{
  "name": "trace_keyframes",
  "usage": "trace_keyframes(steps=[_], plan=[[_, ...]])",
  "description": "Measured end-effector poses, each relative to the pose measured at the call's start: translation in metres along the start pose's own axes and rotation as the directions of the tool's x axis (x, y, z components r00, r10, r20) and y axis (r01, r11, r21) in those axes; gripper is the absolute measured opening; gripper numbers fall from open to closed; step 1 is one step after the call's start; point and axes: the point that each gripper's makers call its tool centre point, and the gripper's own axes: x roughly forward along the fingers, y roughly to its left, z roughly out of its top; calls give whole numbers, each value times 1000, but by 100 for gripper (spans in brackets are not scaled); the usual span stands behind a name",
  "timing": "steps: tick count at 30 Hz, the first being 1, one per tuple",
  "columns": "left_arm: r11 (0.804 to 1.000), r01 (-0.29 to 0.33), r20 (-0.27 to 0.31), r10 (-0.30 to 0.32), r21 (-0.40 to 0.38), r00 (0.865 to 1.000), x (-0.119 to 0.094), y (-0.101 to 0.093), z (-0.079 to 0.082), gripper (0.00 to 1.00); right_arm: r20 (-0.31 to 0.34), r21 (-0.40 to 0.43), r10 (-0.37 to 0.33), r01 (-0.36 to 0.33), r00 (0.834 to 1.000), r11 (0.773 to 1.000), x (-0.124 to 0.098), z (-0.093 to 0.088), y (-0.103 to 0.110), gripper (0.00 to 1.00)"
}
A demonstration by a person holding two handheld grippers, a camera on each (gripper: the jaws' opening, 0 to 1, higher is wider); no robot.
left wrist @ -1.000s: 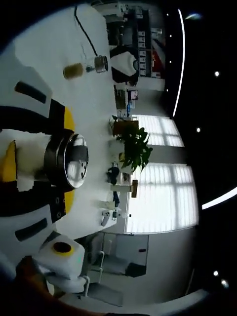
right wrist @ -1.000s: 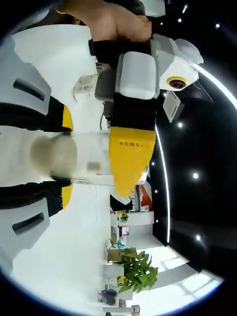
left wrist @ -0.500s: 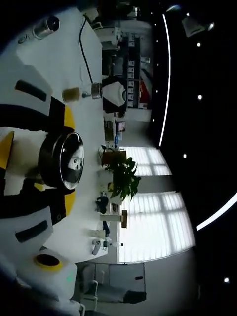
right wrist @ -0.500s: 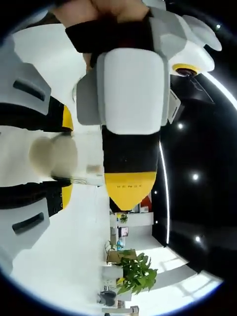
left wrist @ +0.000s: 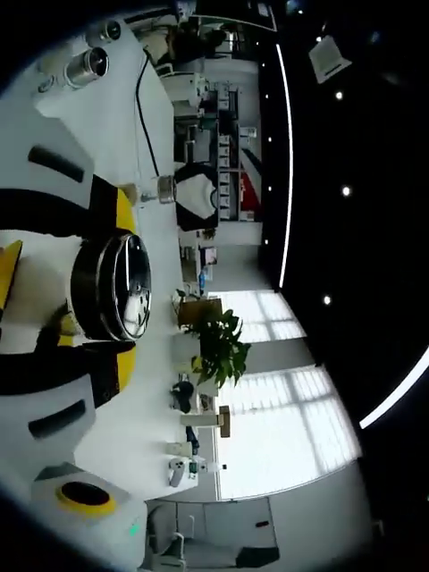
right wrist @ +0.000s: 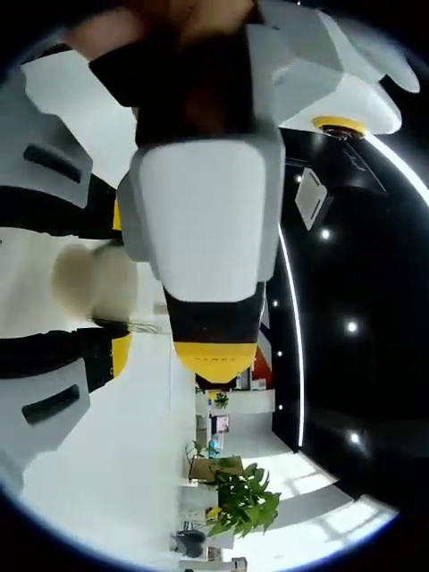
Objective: Rotate the seasoning bottle until the label or dispensing opening points toward the visible target arrow and the bottle remains upright within the marked orientation range
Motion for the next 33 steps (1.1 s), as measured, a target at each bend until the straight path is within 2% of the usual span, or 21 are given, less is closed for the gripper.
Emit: trace_keyframes(steps=[6, 8, 10, 16, 22, 24, 25, 26, 27, 28, 31, 32, 33], plan=[[998, 69, -29, -69, -9, 997, 6, -4, -4, 45, -8, 14, 0, 0, 1000, 1000, -2, -2, -5, 37], [990, 140, -34, -140, -6, 990, 9, -9, -3, 45, 4, 28, 5, -5, 1000, 1000, -5, 1, -6, 37], [985, 172, -35, -172, 1, 984, 9, -12, -2, 45, 8, 25, 9, -9, 1000, 1000, -5, 3, -7, 37], [952, 300, -52, -297, 54, 953, 6, -21, -2, 45, 16, 11, 31, -31, 999, 999, -6, 8, -9, 37], [922, 381, -80, -376, 60, 923, 3, -23, -8, 45, -2, 37, 85, -85, 996, 996, -7, 6, -3, 37], [891, 444, -92, -437, 90, 895, -2, -27, -9, 45, -1, 30, 90, -90, 996, 995, -7, 7, -2, 37], [884, 457, -94, -449, 101, 889, -3, -28, -9, 45, 2, 30, 94, -94, 996, 995, -7, 7, -1, 37], [880, 464, -97, -456, 98, 885, -4, -28, -8, 45, 4, 32, 98, -98, 995, 995, -7, 8, 0, 37], [861, 499, -108, -489, 96, 865, -7, -31, -8, 45, 5, 31, 103, -103, 995, 994, -7, 9, 0, 38], [848, 521, -109, -511, 100, 852, -9, -33, -7, 45, 8, 31, 109, -109, 994, 994, -8, 10, 2, 38], [823, 562, -107, -553, 87, 826, -13, -32, -4, 45, 28, 69, 136, -137, 990, 988, -8, 13, 6, 38], [806, 587, -102, -579, 79, 809, -15, -34, -2, 45, 29, 74, 141, -143, 990, 987, -8, 14, 7, 38], [798, 599, -99, -592, 69, 800, -16, -34, -1, 45, 30, 71, 143, -145, 989, 987, -8, 14, 7, 38]])
